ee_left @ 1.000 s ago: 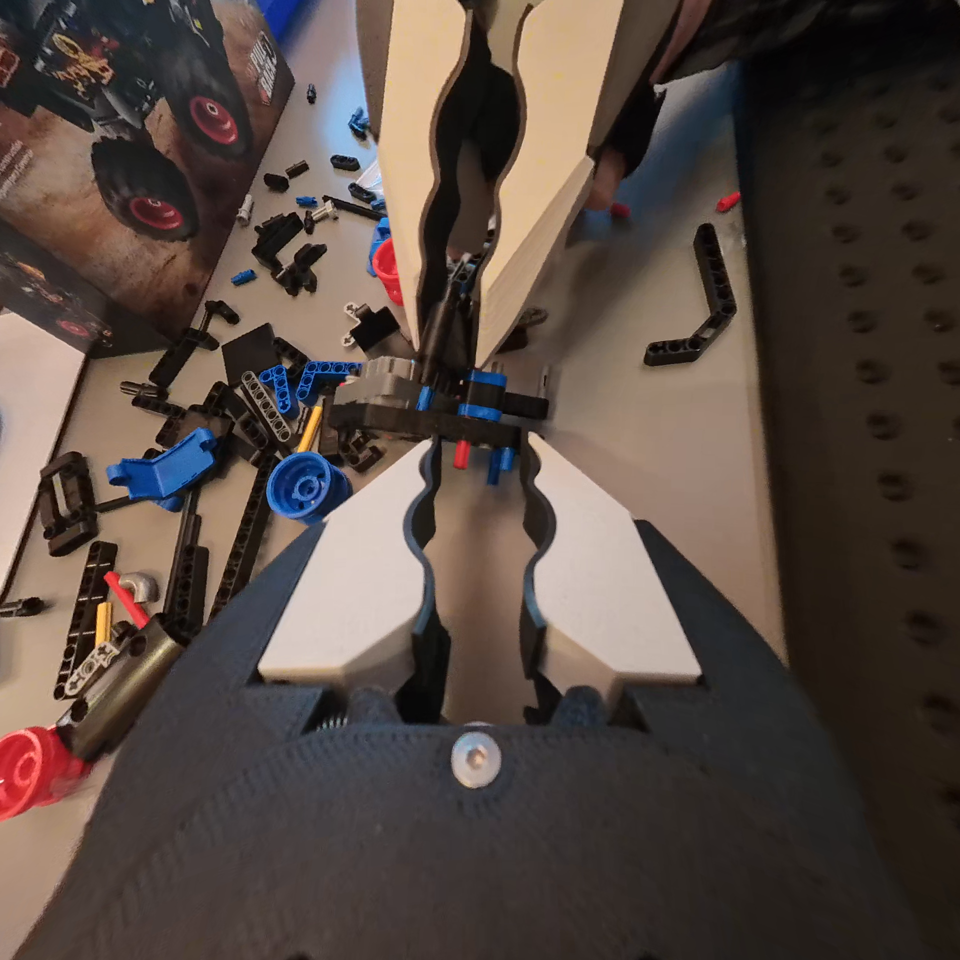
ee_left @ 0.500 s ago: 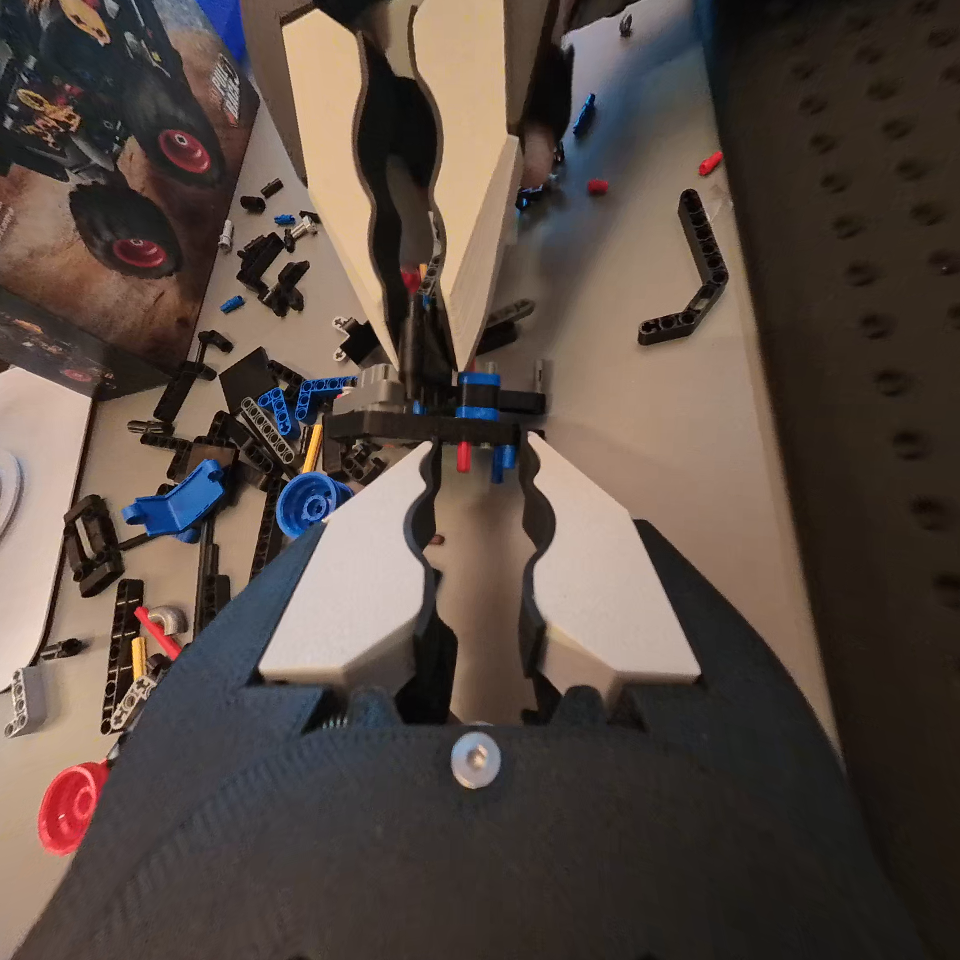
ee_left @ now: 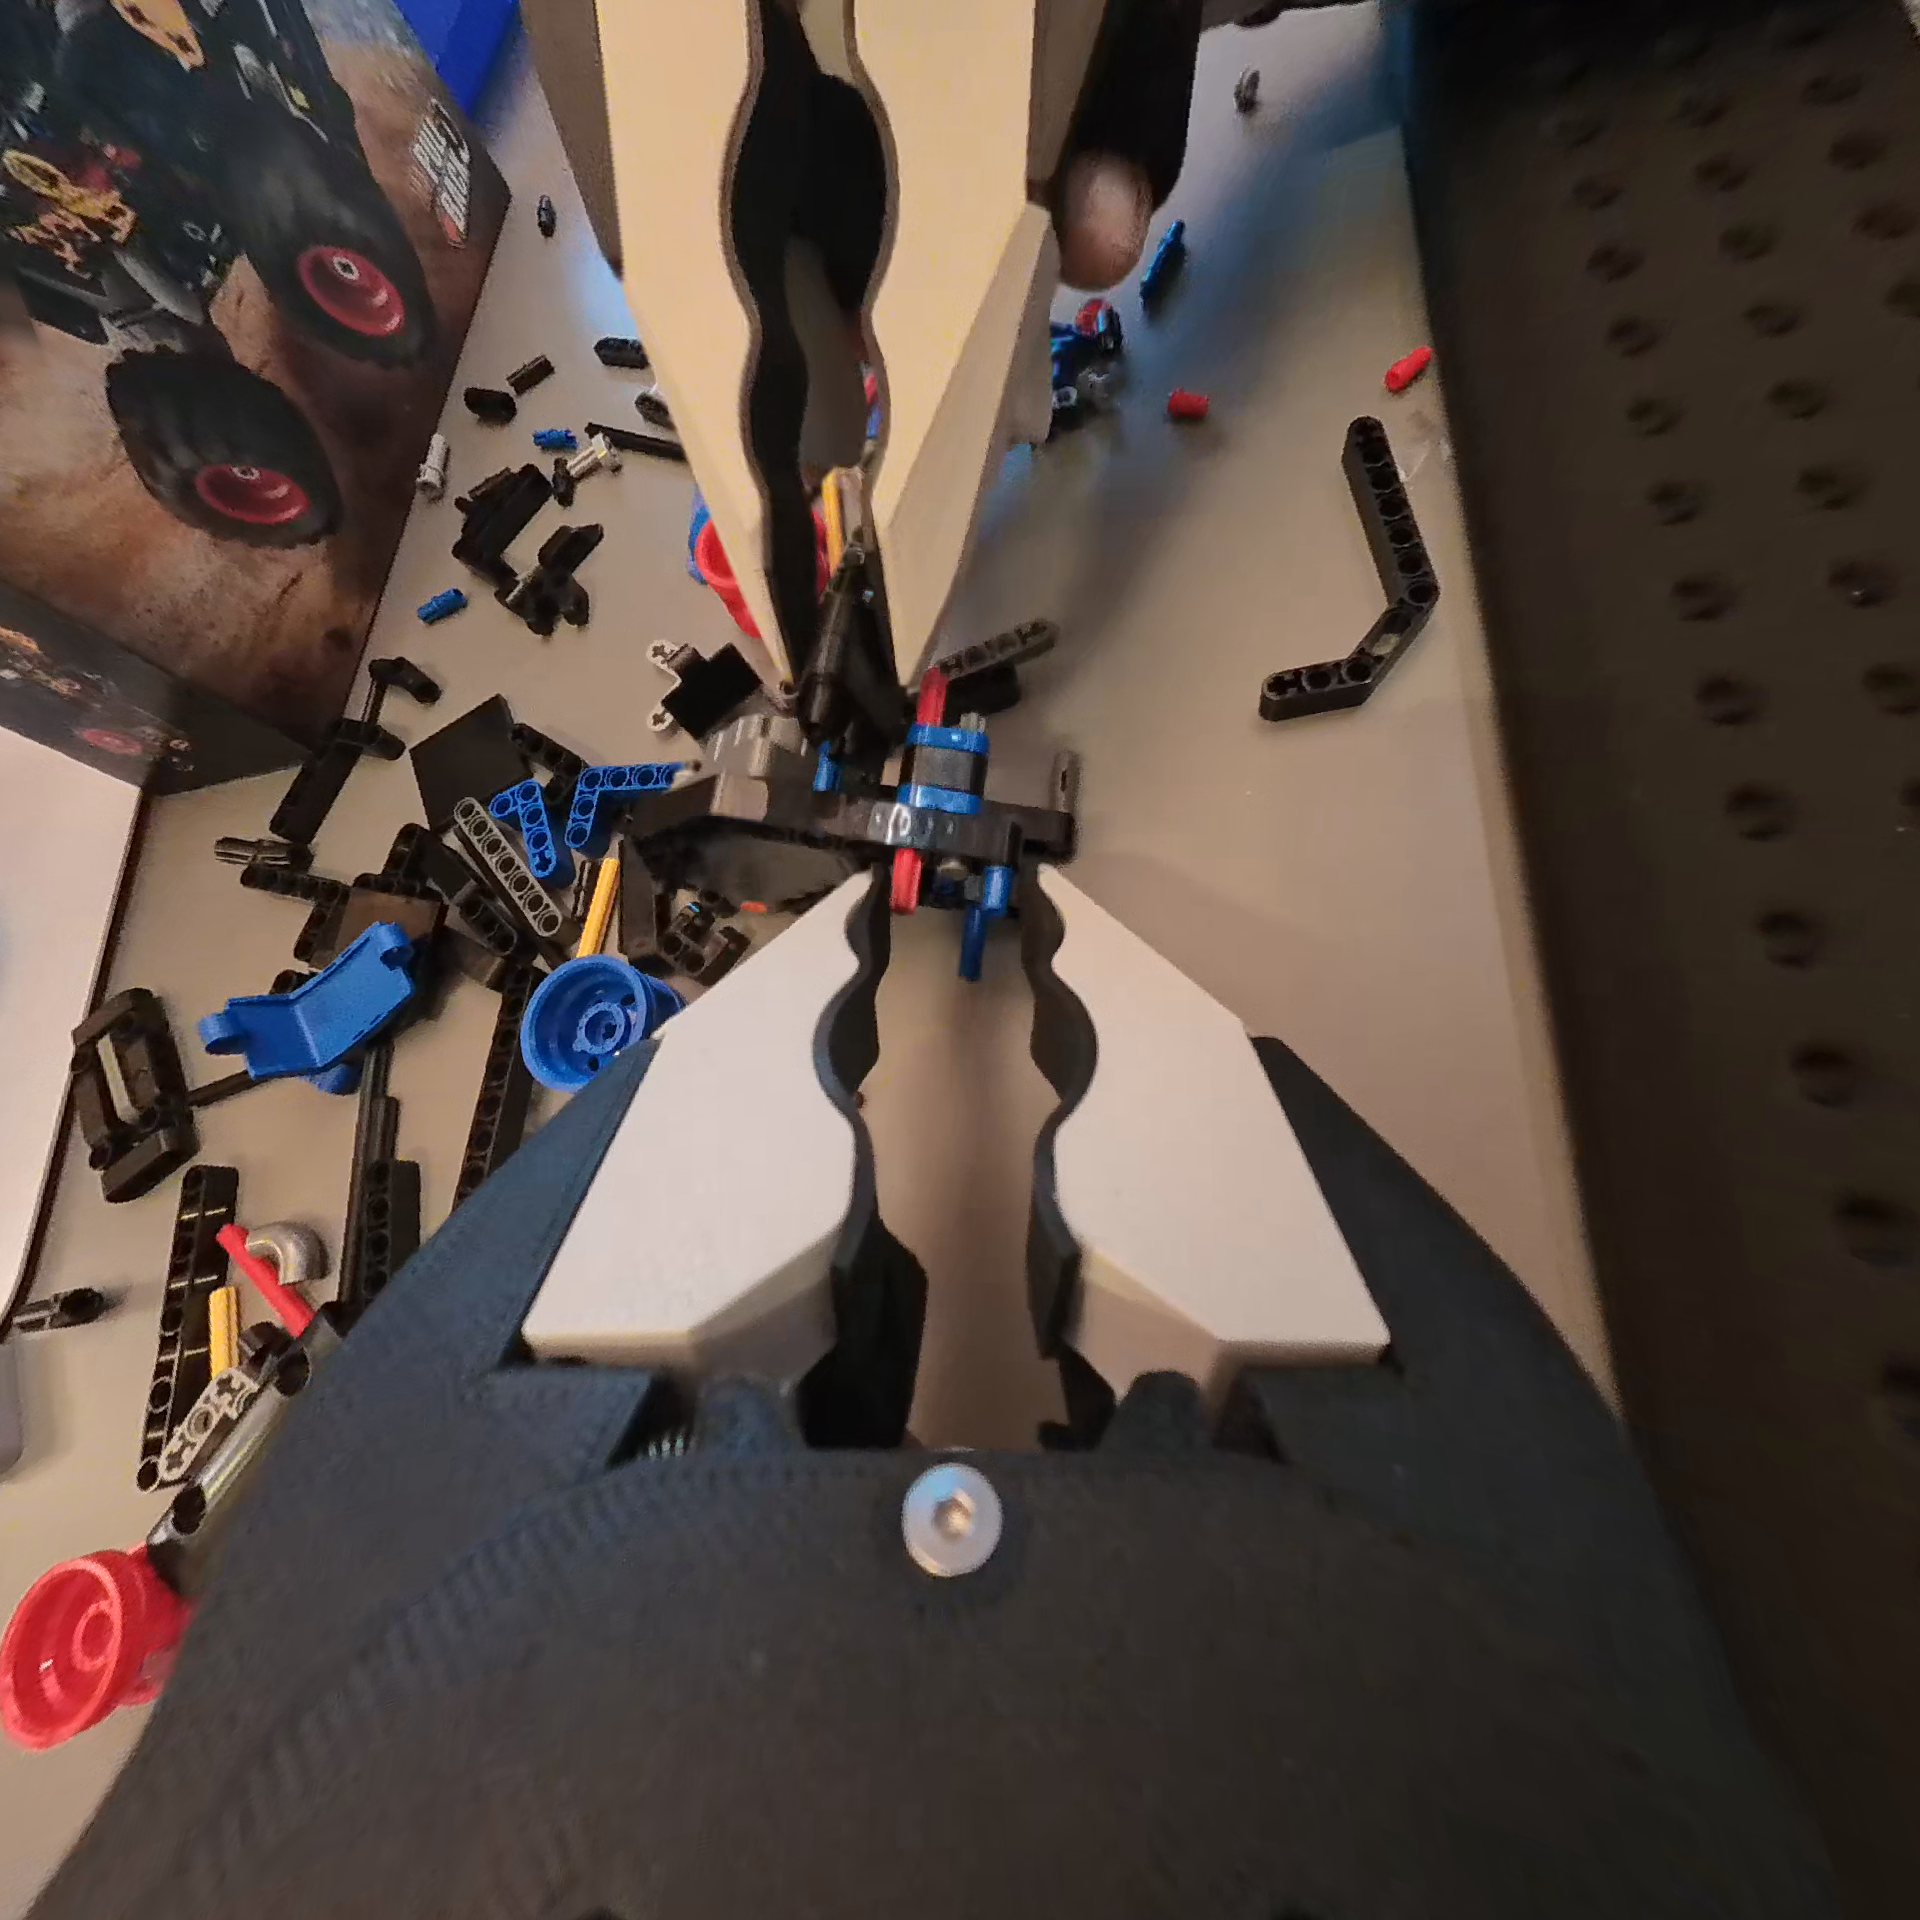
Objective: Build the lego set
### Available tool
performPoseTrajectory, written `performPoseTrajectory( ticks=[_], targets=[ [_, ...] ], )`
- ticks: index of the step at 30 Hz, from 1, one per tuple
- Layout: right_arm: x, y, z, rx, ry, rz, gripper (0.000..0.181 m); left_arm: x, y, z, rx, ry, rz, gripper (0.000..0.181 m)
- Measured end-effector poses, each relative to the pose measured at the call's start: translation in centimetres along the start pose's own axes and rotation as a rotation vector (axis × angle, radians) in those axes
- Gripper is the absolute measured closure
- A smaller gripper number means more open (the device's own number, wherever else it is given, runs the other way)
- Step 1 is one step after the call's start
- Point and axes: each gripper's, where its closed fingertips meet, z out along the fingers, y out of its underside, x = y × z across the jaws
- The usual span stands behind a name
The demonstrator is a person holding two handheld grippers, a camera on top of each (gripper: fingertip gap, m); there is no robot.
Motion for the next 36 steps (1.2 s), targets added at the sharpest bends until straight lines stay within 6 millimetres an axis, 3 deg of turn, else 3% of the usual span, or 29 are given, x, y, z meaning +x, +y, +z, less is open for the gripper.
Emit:
performPoseTrajectory(
  ticks=[7, 21, 36],
  targets=[
    [0.11, -0.13, 0.19, 0.014, -0.075, 0.144, 0.169, -0.11, 0.04, 0.0, 0.0, -0.009, 0.007, 0.159],
    [0.22, 0.09, 0.56, -0.254, 0.121, -0.195, 0.17, -0.25, 0.01, 0.08, 0.004, 0.0, -0.001, 0.16],
    [0.43, 0.07, 0.77, -0.385, 0.109, -0.353, 0.17, -0.41, -0.01, 0.25, -0.031, 0.023, 0.051, 0.162]
  ],
)
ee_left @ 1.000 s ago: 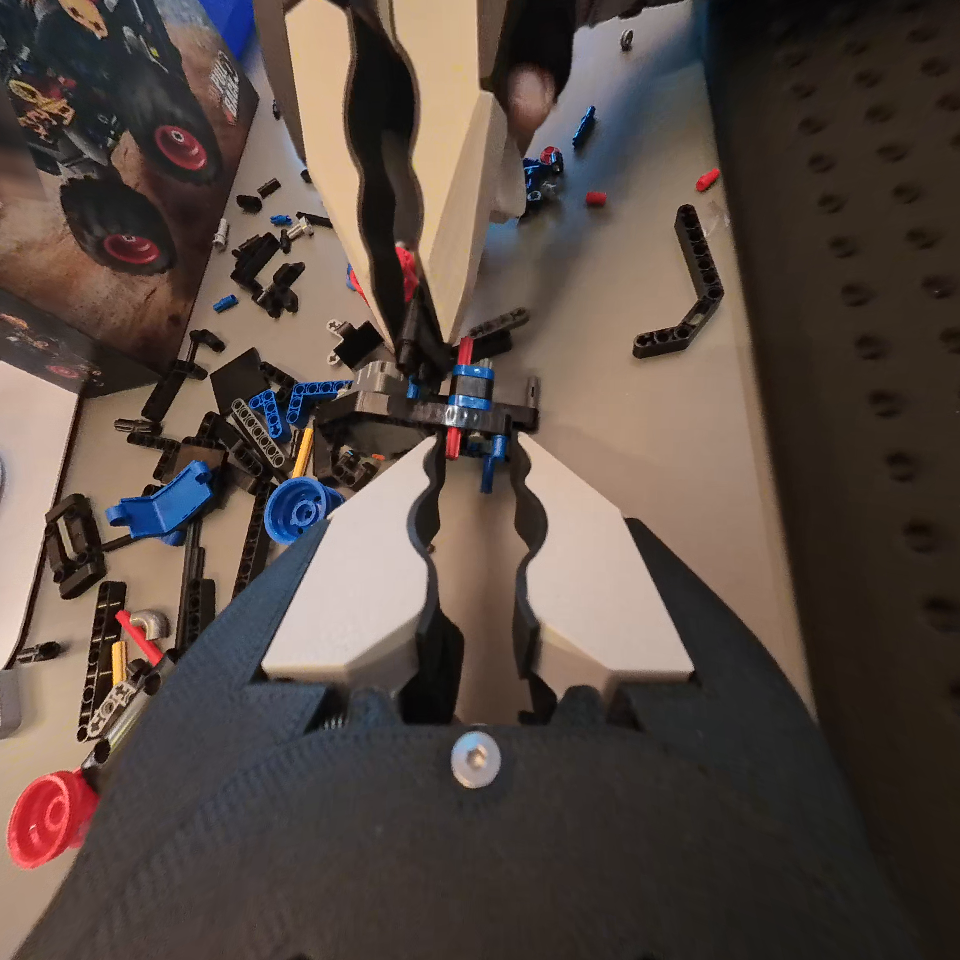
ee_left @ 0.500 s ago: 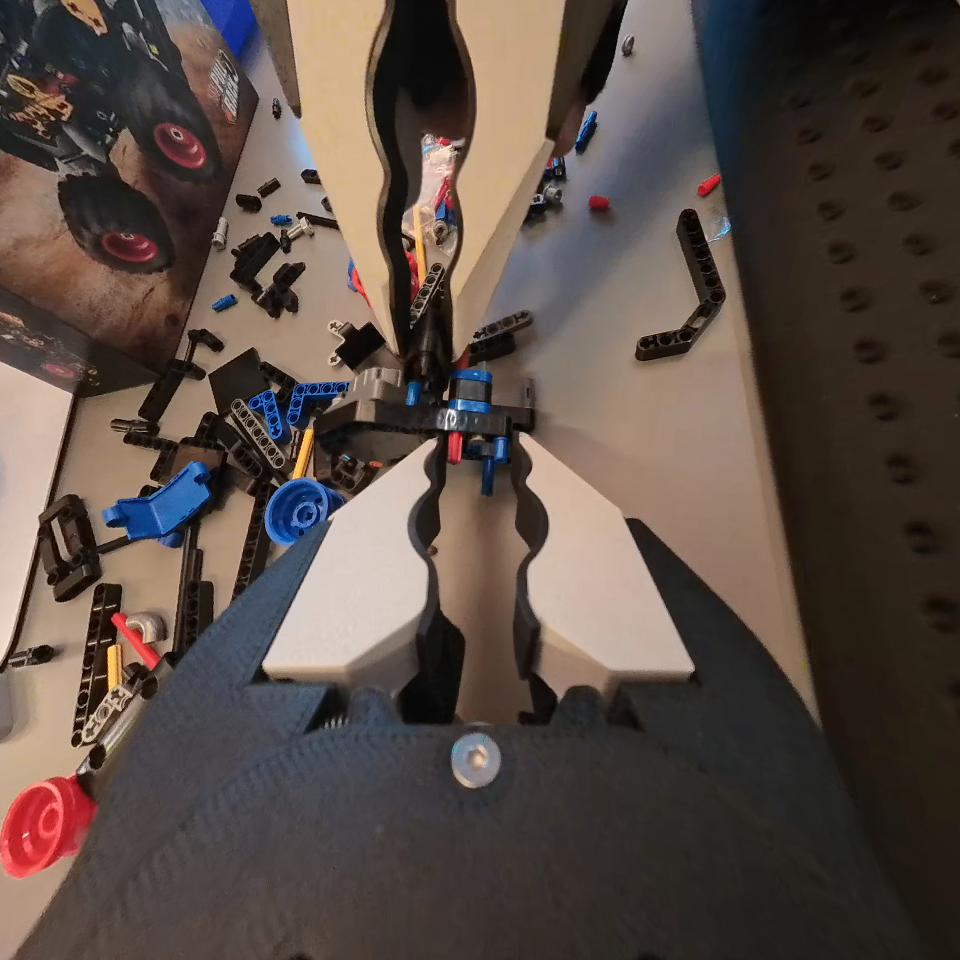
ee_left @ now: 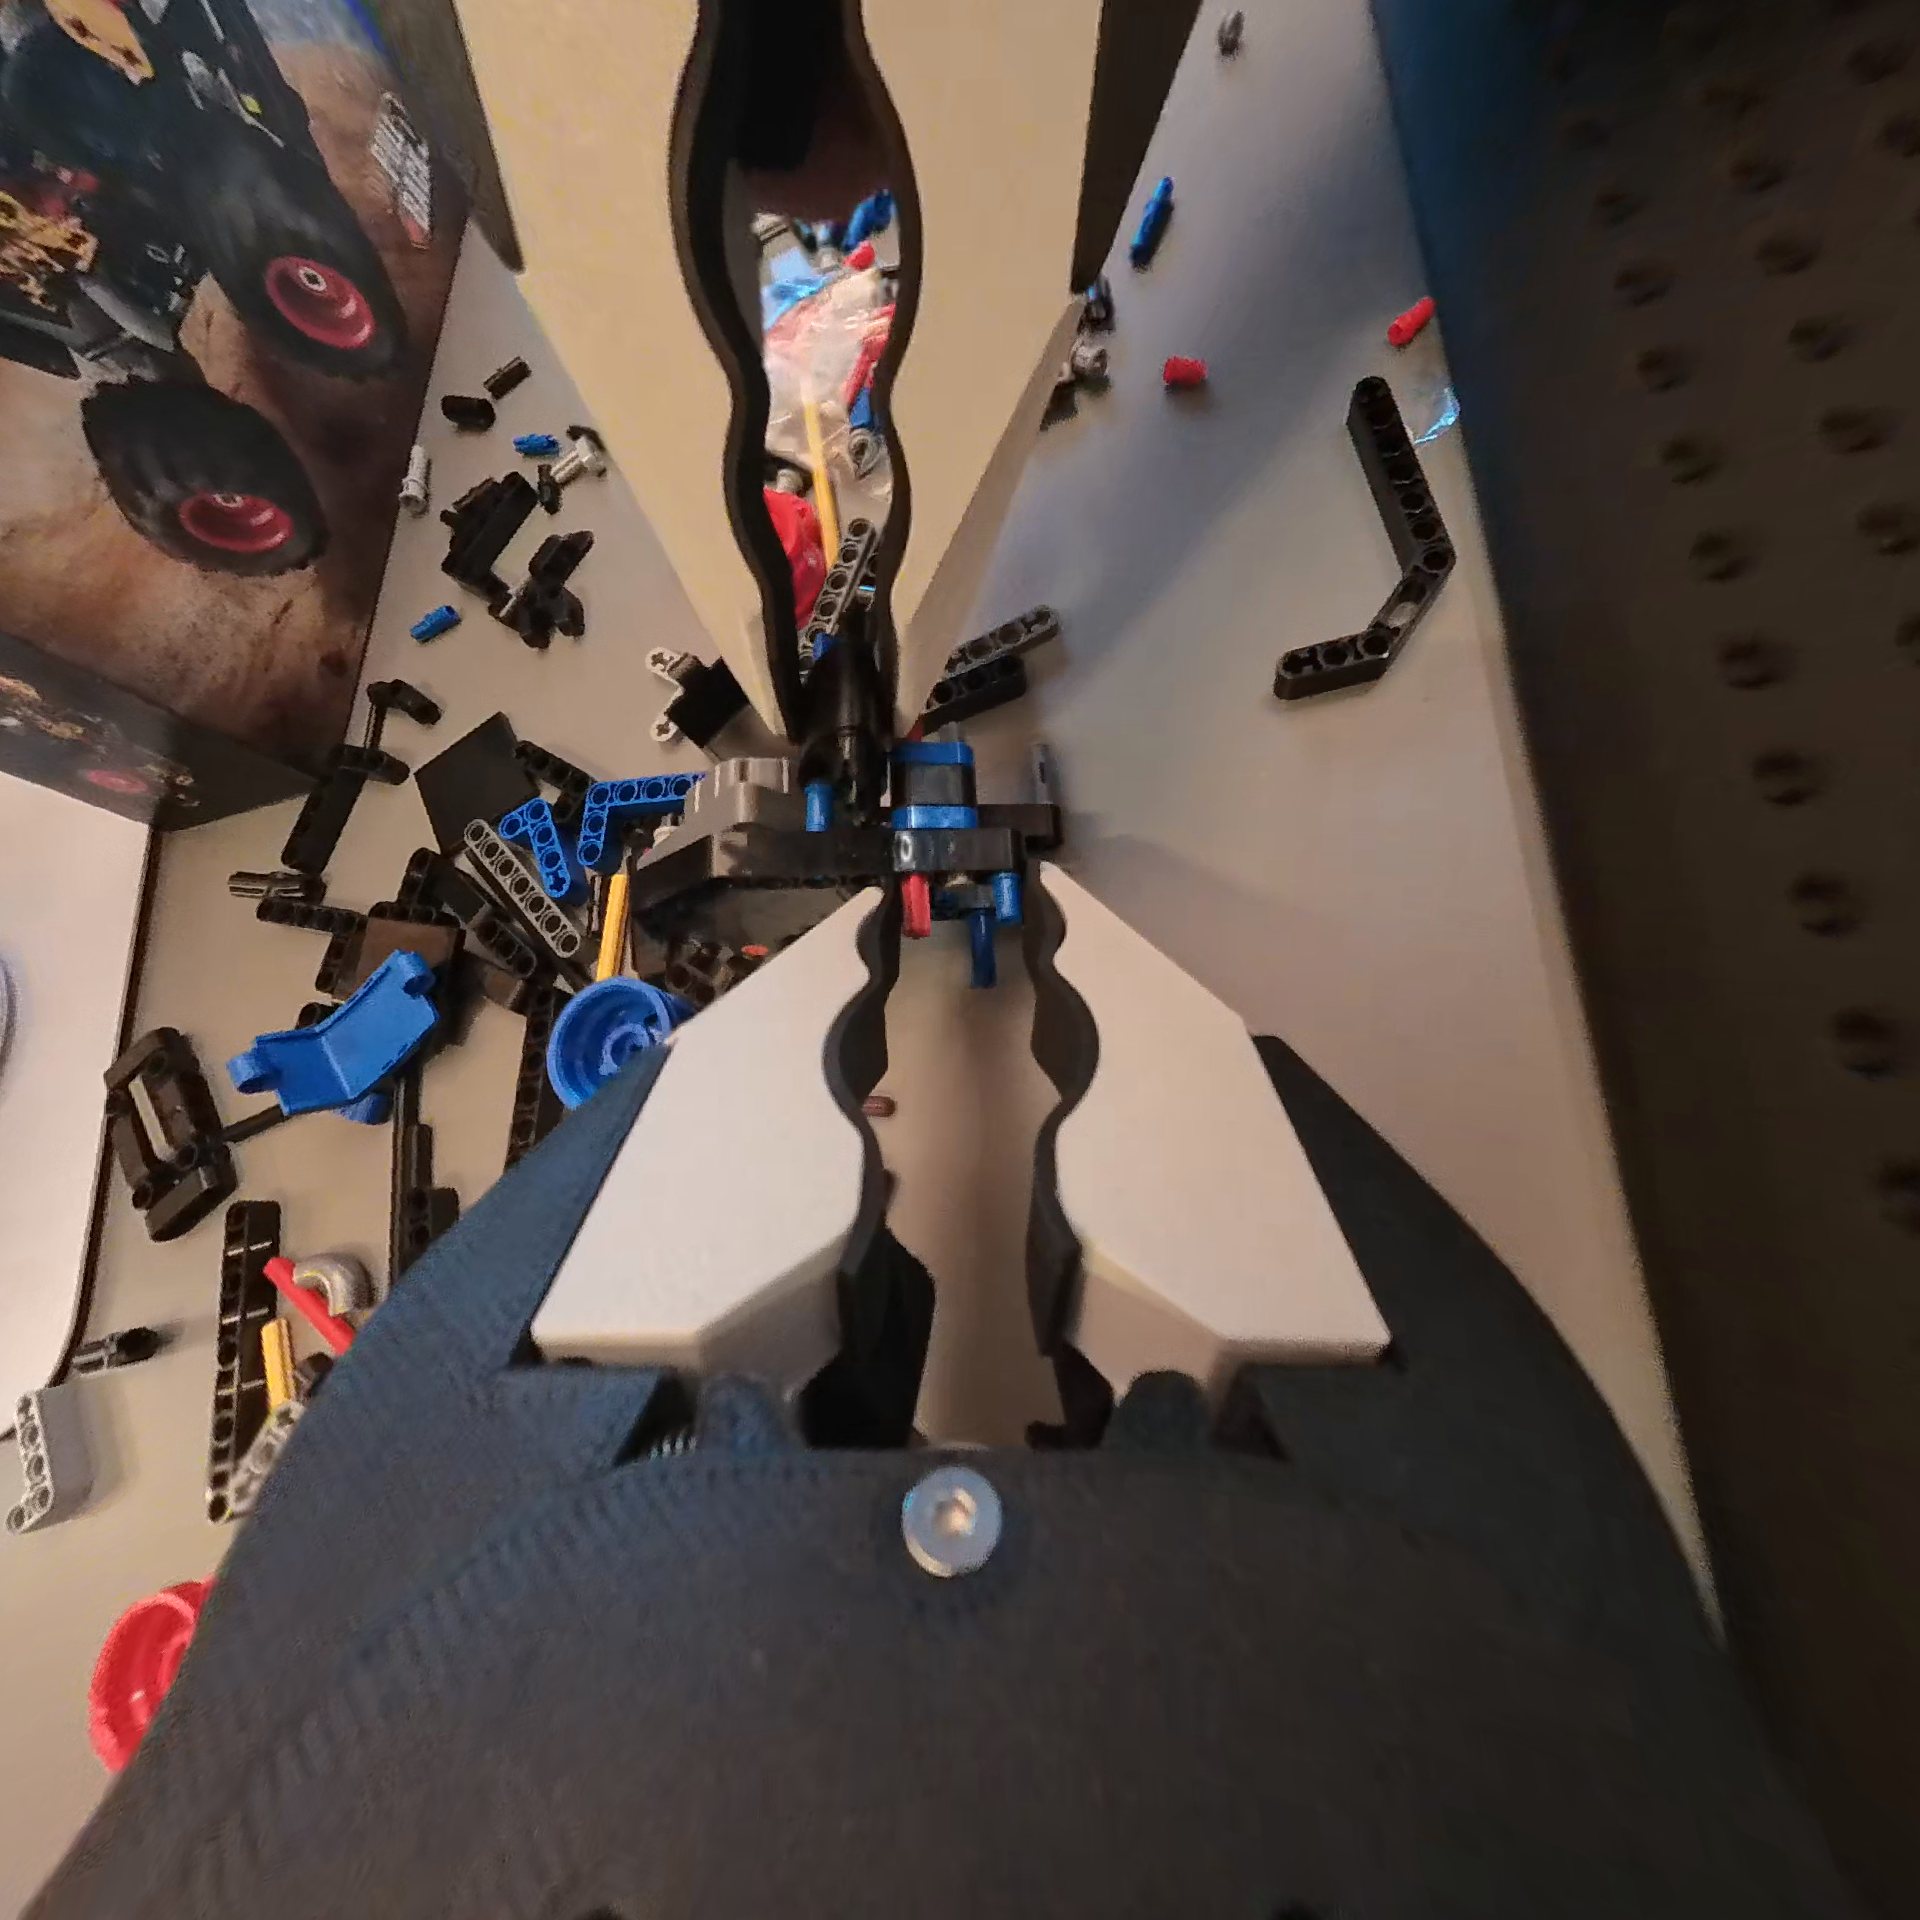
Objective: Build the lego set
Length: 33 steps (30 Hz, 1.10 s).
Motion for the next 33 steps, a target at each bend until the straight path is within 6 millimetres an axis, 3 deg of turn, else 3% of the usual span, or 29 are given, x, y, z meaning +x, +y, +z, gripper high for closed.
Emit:
performPoseTrajectory(
  ticks=[12, 18, 24, 27, 33],
  targets=[
    [0.0, -0.5, 0.3, 0.003, -0.095, -0.077, 0.17, 0.1, 0.2, 0.1, -0.05, 0.055, 0.082, 0.162],
    [0.1, -0.4, 0.1, 0.04, -0.099, -0.009, 0.169, 0.0, 0.2, 0.1, -0.04, 0.038, 0.053, 0.162],
    [-0.1, -0.1, -1.1, 0.113, -0.074, 0.081, 0.148, -0.1, 0.1, 0.3, -0.046, 0.022, 0.039, 0.162],
    [0.0, 0.6, -1.1, 0.137, -0.048, 0.124, 0.169, -0.3, 0.1, -0.1, -0.043, 0.013, 0.024, 0.151],
    [0.0, 0.6, -1.3, 0.175, -0.051, 0.15, 0.169, -1.1, -0.4, -0.9, 0.002, -0.025, -0.011, 0.137]
  ],
)
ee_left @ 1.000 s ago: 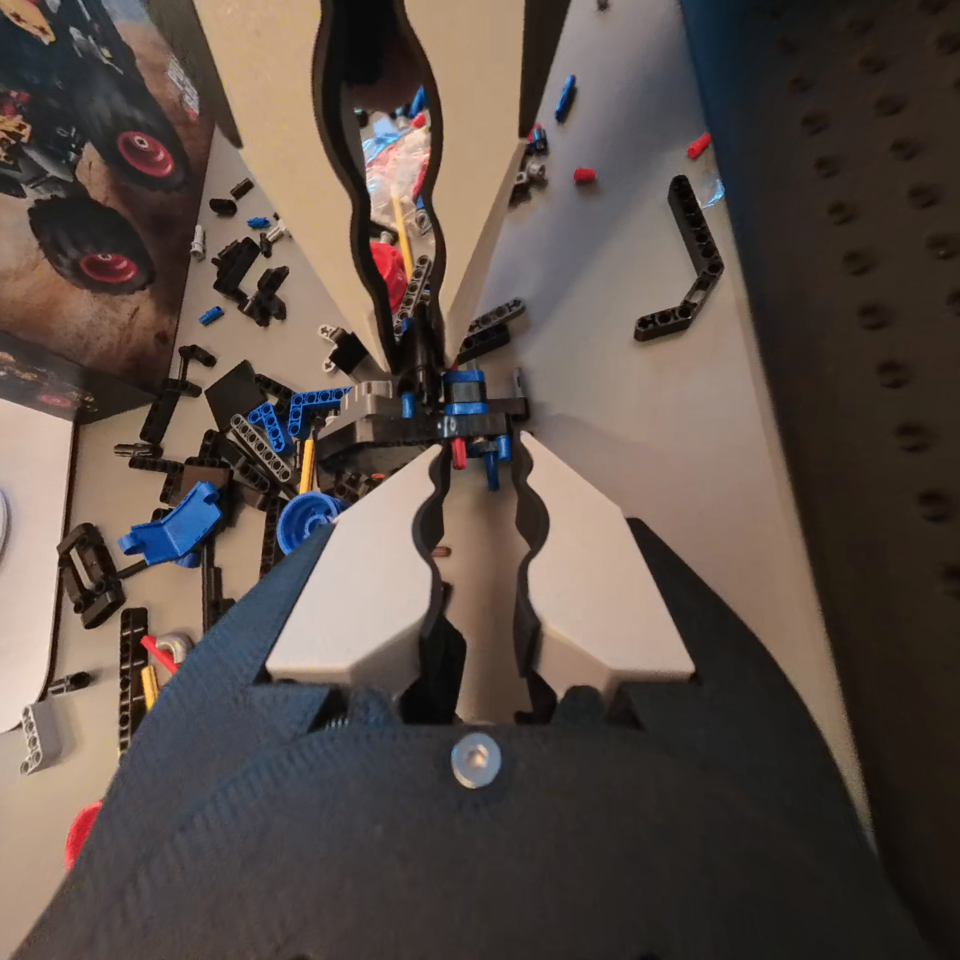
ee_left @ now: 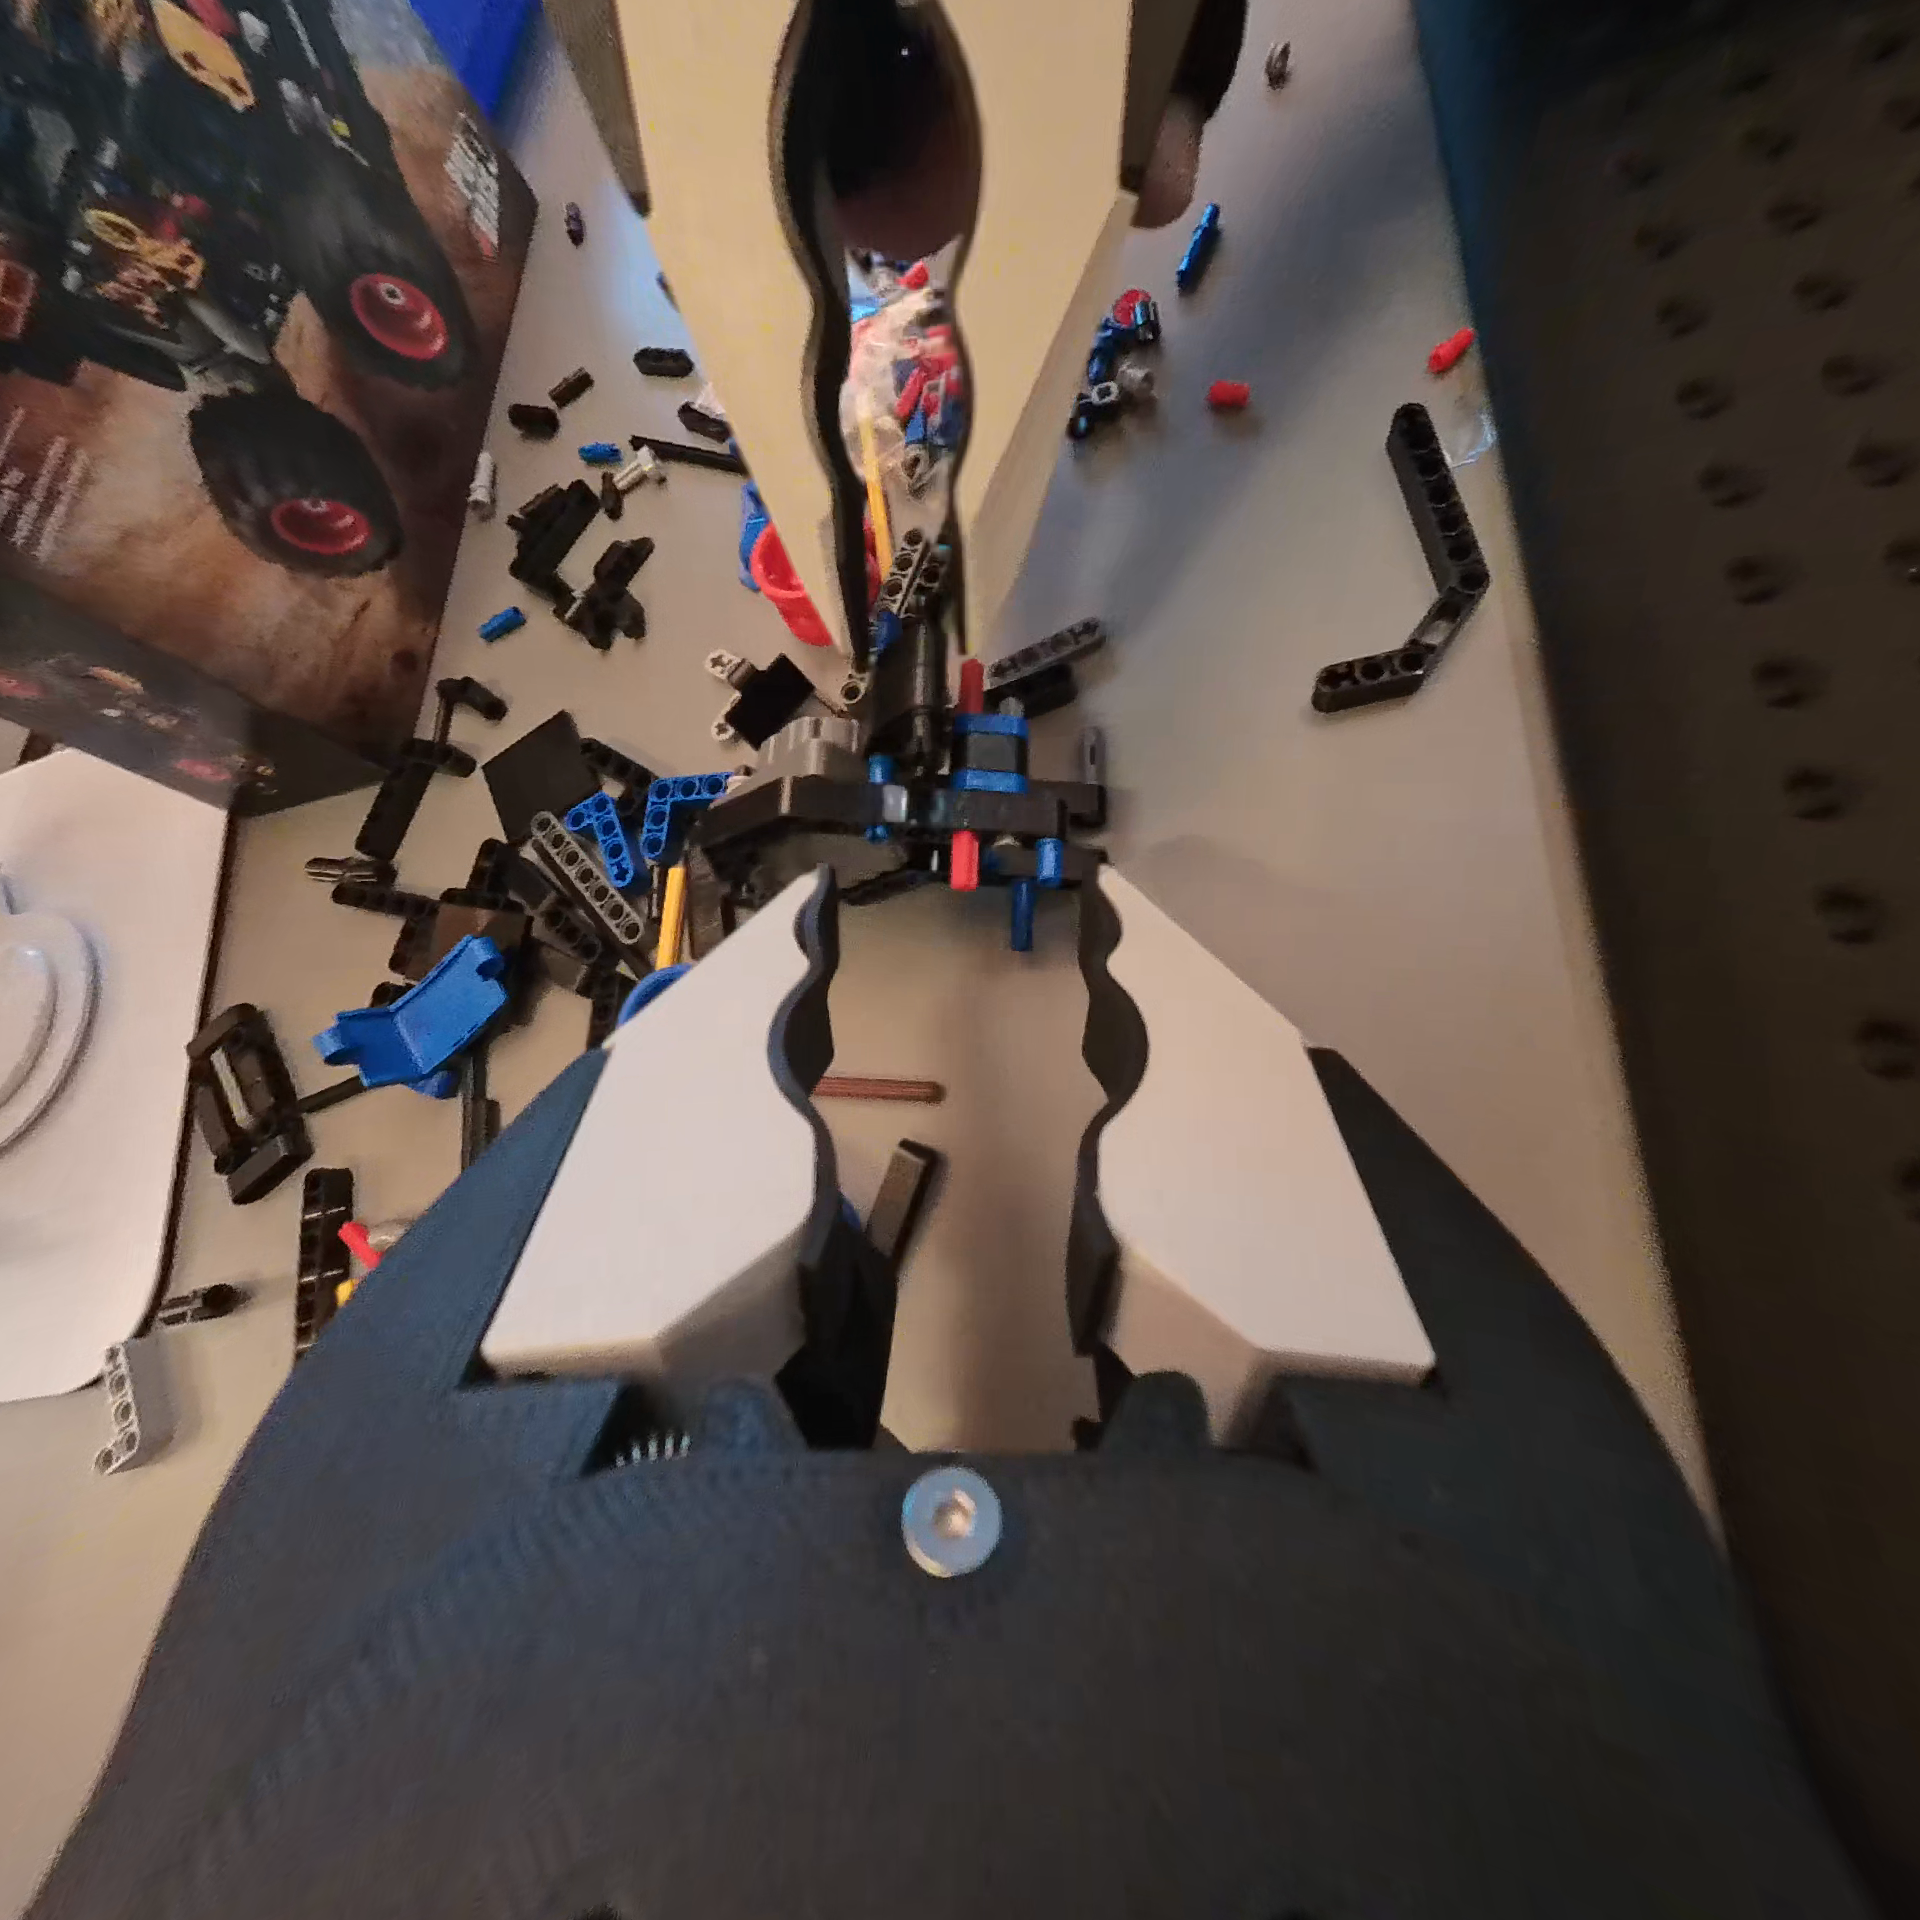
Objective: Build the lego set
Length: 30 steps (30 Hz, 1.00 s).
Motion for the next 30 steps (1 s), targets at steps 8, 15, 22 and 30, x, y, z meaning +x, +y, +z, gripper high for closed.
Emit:
performPoseTrajectory(
  ticks=[8, 15, 22, 30],
  targets=[
    [0.0, 0.6, 0.4, 0.005, -0.011, 0.002, 0.177, -0.1, -0.2, 0.9, 0.021, 0.009, -0.016, 0.142],
    [0.6, 0.7, -0.1, 0.013, -0.019, -0.001, 0.176, -0.1, 0.0, 1.3, 0.023, 0.009, -0.004, 0.151],
    [1.0, 1.0, 0.1, 0.002, -0.018, -0.002, 0.166, -0.2, 0.0, 1.5, 0.024, 0.017, -0.007, 0.147],
    [1.1, 0.8, 0.4, 0.005, -0.058, 0.002, 0.172, -0.6, 0.0, 1.6, 0.025, 0.0, 0.005, 0.148]
  ],
)
